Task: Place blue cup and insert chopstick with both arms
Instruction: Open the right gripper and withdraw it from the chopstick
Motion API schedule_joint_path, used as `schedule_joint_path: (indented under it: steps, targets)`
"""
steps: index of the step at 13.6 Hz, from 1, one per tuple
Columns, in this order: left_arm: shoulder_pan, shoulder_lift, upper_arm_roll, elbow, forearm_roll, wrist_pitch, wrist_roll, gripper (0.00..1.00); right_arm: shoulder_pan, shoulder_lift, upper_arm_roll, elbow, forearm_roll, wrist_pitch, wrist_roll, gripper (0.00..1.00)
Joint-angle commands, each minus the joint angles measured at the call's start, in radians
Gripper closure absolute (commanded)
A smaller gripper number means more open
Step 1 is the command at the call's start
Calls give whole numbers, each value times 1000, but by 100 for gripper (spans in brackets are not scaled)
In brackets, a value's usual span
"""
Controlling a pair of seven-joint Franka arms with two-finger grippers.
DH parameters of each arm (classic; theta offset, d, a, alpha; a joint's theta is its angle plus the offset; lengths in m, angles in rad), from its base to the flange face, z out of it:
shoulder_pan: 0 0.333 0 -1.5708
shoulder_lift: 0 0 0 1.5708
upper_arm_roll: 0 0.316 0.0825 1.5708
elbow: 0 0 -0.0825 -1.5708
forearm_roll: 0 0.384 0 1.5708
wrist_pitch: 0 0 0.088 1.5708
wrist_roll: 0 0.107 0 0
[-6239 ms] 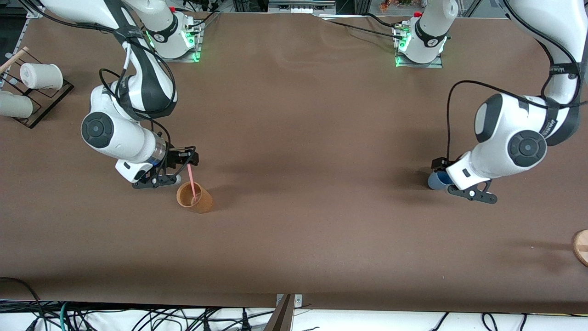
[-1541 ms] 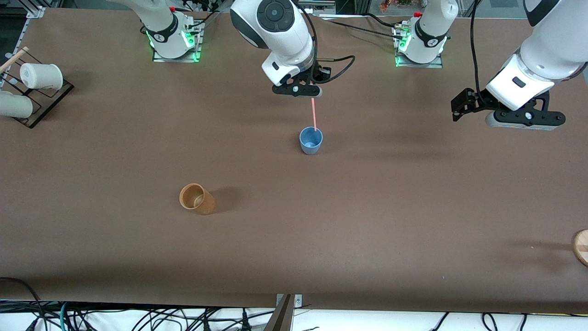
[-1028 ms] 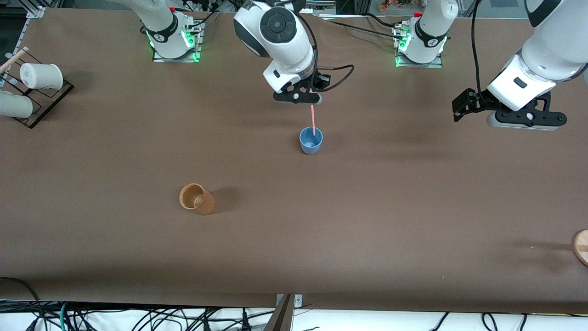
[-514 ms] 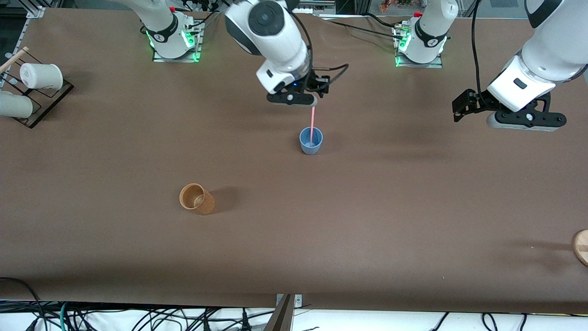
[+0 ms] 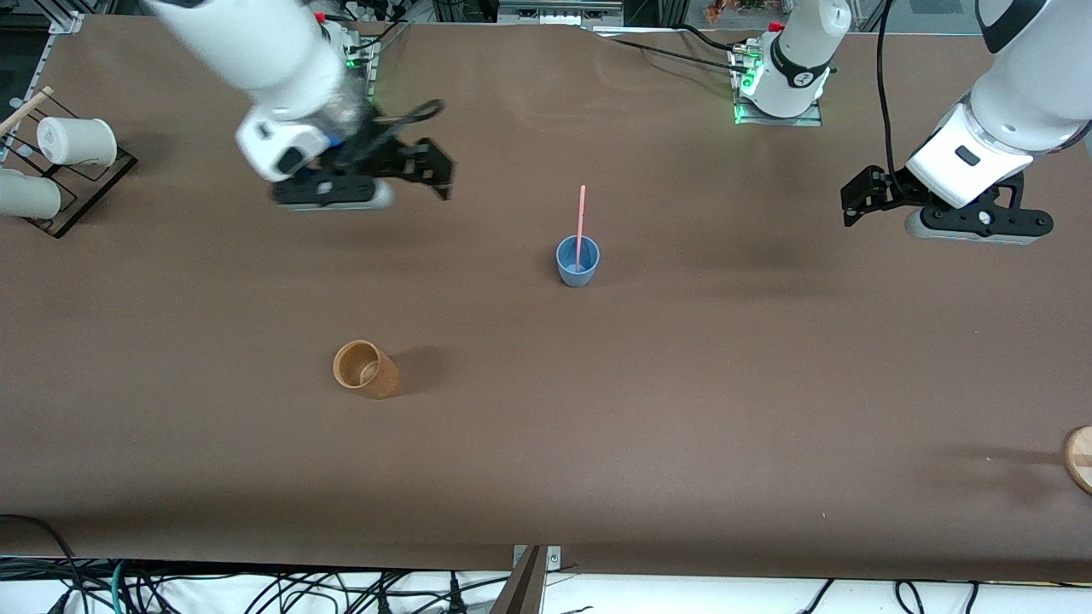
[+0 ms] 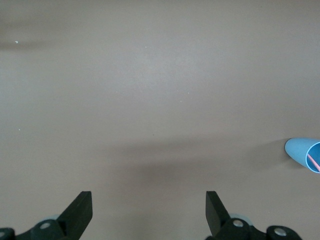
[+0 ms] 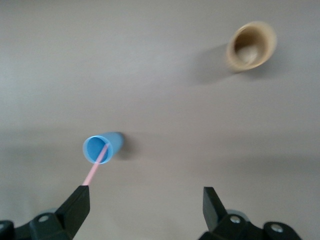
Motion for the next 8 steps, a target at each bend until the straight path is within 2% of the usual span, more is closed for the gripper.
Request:
schedule_joint_path:
  steps: [1, 2, 4, 5, 8]
  targets:
    - [8, -3, 2, -1, -21, 1, 25, 0, -112, -62, 13, -33, -64, -55, -193, 0]
    - [9, -3, 2, -1, -21, -1, 25, 0, -147, -74, 7, -33, -65, -76, -279, 0]
    - [9, -1, 2, -1, -21, -1, 25, 0, -160, -88, -48, -33, -78, -110, -402, 0]
    - [11, -1, 4, -1, -21, -1, 25, 0, -161, -89, -54, -33, -105, -111, -452, 0]
    - [14, -1, 2, -1, -21, -1, 25, 0, -163, -91, -55, -33, -131, -115, -462, 0]
